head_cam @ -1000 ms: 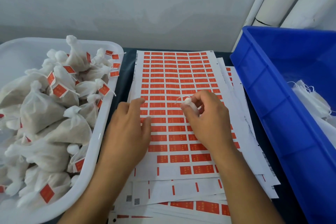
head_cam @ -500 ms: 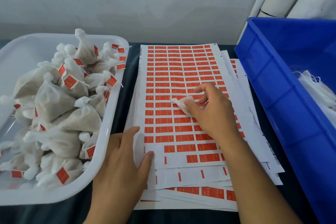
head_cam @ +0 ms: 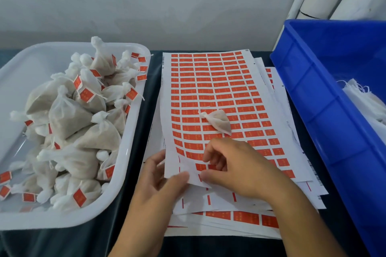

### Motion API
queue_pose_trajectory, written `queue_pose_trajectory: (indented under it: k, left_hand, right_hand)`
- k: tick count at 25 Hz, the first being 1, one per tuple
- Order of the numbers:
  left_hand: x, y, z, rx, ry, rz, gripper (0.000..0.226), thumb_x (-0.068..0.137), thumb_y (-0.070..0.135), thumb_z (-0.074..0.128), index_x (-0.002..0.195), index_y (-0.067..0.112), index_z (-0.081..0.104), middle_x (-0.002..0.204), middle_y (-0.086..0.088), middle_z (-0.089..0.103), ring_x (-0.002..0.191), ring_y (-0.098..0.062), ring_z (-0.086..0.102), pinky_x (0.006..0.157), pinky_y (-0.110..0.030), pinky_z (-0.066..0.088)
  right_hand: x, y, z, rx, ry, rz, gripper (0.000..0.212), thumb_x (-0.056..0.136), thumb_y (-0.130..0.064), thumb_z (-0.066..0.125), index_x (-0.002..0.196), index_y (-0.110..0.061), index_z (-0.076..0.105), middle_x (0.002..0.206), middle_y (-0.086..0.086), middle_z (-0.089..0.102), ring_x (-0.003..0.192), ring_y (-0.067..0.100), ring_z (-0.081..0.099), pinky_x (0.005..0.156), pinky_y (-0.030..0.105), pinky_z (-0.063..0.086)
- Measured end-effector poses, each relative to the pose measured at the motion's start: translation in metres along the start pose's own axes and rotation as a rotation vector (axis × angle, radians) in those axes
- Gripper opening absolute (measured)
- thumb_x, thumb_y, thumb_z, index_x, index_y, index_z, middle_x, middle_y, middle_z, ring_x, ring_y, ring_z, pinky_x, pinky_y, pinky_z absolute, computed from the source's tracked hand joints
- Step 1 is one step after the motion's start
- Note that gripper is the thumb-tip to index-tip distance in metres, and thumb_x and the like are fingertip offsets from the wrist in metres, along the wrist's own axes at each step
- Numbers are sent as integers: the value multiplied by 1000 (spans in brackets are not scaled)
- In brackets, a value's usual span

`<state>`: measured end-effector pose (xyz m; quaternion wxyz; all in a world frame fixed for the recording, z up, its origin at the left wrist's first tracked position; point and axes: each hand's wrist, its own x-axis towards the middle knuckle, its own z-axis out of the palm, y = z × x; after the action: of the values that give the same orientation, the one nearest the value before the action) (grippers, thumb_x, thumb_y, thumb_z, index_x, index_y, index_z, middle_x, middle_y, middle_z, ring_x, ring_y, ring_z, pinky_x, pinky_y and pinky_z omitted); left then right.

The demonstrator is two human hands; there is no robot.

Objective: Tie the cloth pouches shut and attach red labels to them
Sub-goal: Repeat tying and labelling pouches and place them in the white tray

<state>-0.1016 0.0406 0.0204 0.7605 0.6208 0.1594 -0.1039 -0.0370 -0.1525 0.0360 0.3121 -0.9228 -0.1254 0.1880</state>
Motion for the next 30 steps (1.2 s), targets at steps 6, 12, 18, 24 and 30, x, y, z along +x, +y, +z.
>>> queue_pose_trajectory:
  k: [6,12,18,24,30]
  left_hand:
    - [6,-5,15,51,-64,-66,35,95,17,69,123,36,64,110,3,78,101,-21,76,76,-34,63]
    - [11,-8,20,81,-65,-111,23,103,23,57,110,38,74,106,2,79,94,-26,77,75,-40,64]
    - [8,-15,27,166,24,51,20,97,29,66,111,43,71,101,7,79,90,-17,78,69,-30,64]
    - [11,-16,29,161,37,96,24,98,28,65,119,40,68,107,7,78,95,-19,77,75,-36,64]
    - [11,-18,29,178,36,122,29,97,31,67,125,39,64,111,8,77,99,-19,76,81,-42,63]
  right_hand:
    - [-1,3,-4,62,-6,-38,23,88,-56,72,103,-48,56,94,-24,63,86,-5,64,72,15,56]
    - [-7,6,-7,121,10,-34,27,89,-51,74,113,-46,63,102,-27,66,89,-3,66,79,14,55]
    - [-10,5,-5,70,45,-62,27,93,-51,69,118,-41,72,109,-25,70,88,-6,64,75,6,42]
    - [-9,7,-3,96,76,-53,19,95,-48,68,110,-39,76,103,-23,72,86,-2,65,71,8,44]
    - [-5,11,1,59,95,-50,15,98,-47,63,99,-38,76,95,-25,72,83,-3,66,69,7,47]
